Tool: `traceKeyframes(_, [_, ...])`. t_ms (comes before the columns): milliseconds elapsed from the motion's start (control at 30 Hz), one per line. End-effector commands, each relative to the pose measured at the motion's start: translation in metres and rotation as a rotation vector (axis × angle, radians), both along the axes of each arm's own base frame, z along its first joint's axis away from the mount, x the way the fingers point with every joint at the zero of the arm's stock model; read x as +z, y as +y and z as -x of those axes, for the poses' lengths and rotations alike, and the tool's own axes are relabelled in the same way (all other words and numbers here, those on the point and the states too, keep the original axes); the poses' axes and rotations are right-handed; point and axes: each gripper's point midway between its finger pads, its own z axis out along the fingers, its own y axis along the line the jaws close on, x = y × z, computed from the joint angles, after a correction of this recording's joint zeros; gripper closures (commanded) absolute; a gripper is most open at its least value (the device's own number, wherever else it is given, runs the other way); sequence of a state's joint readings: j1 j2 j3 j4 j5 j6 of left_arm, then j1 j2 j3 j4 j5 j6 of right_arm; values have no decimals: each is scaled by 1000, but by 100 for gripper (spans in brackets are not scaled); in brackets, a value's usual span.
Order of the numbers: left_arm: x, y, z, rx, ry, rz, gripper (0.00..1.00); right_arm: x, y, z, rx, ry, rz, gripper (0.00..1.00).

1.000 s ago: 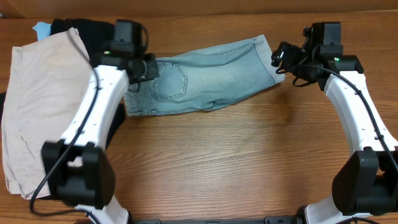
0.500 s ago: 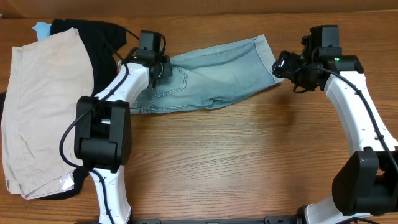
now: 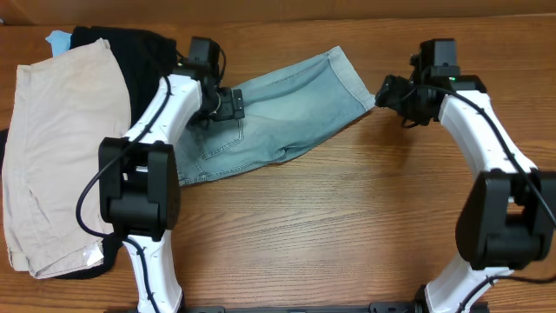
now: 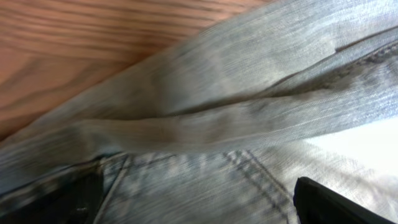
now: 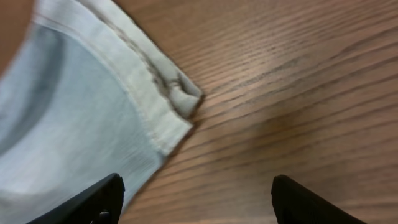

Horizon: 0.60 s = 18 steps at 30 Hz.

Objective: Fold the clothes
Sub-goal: 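Release the left gripper and pull the hem rightward with the right gripper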

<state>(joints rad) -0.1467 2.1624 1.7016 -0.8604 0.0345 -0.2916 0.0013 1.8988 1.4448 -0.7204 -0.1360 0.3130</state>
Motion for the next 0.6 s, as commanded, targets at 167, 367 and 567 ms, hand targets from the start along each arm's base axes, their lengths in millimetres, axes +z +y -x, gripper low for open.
traceKeyframes(167, [68, 8, -30, 21, -85, 13, 0, -38, 20, -20, 50, -4, -46, 23])
traceKeyframes(367, [108, 5, -35, 16, -124, 19, 0, -60, 33, -23, 67, 15, -52, 25])
traceKeyframes(567, [107, 7, -29, 18, -98, 15, 0, -74, 43, -30, 72, 8, -65, 28])
